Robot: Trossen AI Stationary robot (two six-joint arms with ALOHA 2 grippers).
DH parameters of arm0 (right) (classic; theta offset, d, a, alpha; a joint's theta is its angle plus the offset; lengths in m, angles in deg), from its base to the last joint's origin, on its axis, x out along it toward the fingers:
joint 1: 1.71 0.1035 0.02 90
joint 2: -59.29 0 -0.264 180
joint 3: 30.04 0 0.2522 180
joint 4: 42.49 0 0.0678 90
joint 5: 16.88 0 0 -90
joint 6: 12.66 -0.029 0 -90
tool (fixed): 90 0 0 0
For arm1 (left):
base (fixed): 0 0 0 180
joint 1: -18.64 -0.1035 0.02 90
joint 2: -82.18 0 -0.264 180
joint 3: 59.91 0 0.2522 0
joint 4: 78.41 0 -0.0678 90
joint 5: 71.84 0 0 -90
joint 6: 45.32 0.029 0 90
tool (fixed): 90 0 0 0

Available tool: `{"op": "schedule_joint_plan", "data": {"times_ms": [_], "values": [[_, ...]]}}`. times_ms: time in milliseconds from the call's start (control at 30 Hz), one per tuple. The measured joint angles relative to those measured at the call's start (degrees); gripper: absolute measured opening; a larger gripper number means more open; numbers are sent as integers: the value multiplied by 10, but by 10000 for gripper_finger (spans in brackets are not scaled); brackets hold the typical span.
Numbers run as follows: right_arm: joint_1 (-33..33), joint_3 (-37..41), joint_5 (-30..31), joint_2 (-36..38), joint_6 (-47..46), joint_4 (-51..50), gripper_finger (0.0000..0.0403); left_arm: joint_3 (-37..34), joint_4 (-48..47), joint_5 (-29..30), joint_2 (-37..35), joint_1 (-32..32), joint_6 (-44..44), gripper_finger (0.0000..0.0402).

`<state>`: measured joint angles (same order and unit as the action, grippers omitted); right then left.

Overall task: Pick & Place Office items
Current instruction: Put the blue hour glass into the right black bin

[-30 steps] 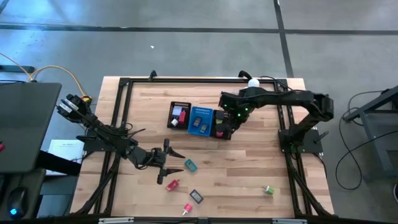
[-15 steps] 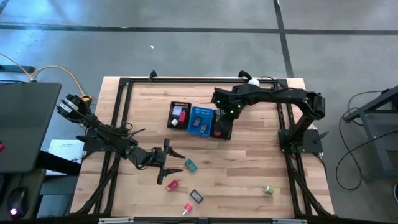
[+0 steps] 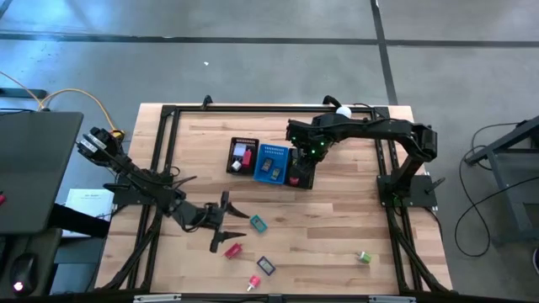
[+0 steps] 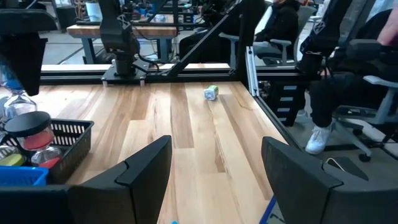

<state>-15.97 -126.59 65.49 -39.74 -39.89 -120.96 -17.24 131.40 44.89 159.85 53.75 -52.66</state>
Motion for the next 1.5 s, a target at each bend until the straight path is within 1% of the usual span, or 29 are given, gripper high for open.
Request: {"op": "schedule_joint_plan", "data": {"times_ms": [200, 300, 967, 1333, 1500], "values": [[2, 0, 4, -16, -10, -13, 183, 0, 0, 0, 0, 8, 2, 243], [7, 0, -3, -29, -10, -14, 183, 0, -1, 0, 0, 13, 2, 243], [3, 0, 0, -101, 19, -6, 183, 0, -4, 0, 0, 18, -1, 243], [2, 0, 1, -103, 20, 11, 183, 0, -5, -1, 0, 22, 0, 243], [2, 0, 2, -103, 18, 11, 198, 0, -5, -2, 0, 22, 0, 243]]}}
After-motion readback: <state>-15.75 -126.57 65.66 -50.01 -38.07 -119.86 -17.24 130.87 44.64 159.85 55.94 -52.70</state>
